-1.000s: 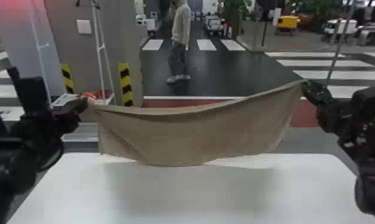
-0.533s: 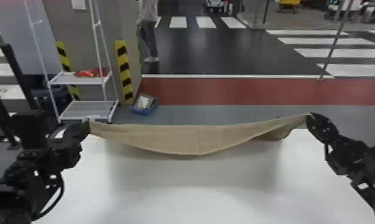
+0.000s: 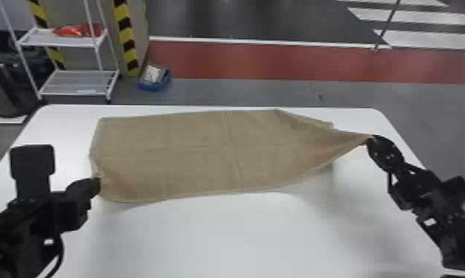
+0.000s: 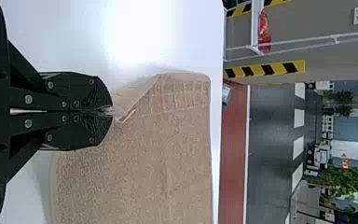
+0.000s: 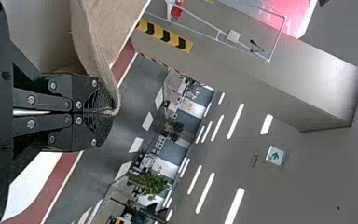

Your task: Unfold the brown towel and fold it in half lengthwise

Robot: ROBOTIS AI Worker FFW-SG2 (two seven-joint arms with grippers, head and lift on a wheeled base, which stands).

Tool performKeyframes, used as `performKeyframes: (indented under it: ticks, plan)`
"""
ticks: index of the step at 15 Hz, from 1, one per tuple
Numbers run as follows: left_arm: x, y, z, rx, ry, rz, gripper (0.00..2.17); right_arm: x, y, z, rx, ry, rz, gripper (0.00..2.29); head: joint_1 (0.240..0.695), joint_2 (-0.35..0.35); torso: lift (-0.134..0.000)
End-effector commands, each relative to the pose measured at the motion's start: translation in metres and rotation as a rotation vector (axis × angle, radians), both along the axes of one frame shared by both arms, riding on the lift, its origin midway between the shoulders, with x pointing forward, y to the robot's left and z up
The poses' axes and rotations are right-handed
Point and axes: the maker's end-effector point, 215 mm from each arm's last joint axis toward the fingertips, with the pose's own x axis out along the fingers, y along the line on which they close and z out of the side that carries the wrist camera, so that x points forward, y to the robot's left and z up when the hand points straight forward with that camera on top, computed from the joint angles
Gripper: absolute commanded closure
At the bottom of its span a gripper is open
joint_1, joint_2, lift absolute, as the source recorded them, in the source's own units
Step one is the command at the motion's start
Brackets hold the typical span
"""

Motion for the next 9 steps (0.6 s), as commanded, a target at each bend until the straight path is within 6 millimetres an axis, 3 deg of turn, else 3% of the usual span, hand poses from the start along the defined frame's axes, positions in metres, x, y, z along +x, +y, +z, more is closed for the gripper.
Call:
performKeyframes:
  ticks: [1, 5, 9]
  plan:
    - [-0.020, 0.007, -0.002, 0.020, 0.018, 0.016, 1.56, -0.019, -0.023, -0.006, -0.016, 0.018, -0.036, 1.29, 0.695, -0.113, -0.125]
    - [-0.046, 0.033, 0.001, 0.075, 0.025, 0.061, 1.56, -0.052, -0.049, -0.017, -0.080, 0.061, -0.045, 1.29, 0.695, -0.135, -0.125]
    - [-0.058, 0.024, 0.009, 0.078, 0.018, 0.044, 1.56, -0.068, -0.044, -0.037, -0.099, 0.133, -0.018, 1.29, 0.695, -0.142, -0.125]
